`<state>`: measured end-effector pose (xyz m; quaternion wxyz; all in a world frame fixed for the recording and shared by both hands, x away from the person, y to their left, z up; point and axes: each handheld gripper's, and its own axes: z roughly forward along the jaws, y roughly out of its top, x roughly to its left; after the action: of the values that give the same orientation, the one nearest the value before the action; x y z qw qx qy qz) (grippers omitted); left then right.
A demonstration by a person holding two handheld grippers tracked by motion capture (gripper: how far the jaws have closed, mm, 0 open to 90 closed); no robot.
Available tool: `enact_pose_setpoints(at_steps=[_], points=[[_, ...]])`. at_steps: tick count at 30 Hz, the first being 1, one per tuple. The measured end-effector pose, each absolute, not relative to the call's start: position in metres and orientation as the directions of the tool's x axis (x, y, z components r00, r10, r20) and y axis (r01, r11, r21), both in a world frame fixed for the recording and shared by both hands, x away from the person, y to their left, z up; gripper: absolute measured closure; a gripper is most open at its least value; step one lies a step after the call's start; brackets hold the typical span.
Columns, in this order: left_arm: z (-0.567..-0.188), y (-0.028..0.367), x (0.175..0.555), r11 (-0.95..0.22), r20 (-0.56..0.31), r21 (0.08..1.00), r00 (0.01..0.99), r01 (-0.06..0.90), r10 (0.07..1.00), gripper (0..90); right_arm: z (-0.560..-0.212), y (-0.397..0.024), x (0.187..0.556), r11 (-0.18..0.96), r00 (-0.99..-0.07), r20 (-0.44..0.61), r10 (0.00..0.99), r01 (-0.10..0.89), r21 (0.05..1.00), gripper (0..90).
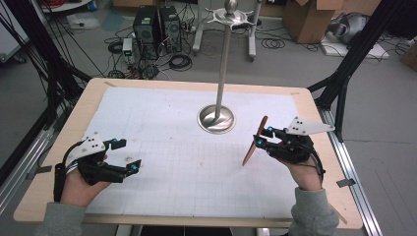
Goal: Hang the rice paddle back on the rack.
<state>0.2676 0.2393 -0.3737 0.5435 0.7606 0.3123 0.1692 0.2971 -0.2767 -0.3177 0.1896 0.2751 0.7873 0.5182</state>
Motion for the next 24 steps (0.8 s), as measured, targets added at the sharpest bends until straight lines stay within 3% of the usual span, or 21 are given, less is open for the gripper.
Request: enact_pose_setpoints(at_steps=[24], points=[[-0.373,0.240,0.268,-0.189,-0.099,0.939,0.754,0.287,0.650,8.8,-0.271,-0.288,0.322,0.286,-0.776,-0.011,0.630,0.219,0.933,64.6]])
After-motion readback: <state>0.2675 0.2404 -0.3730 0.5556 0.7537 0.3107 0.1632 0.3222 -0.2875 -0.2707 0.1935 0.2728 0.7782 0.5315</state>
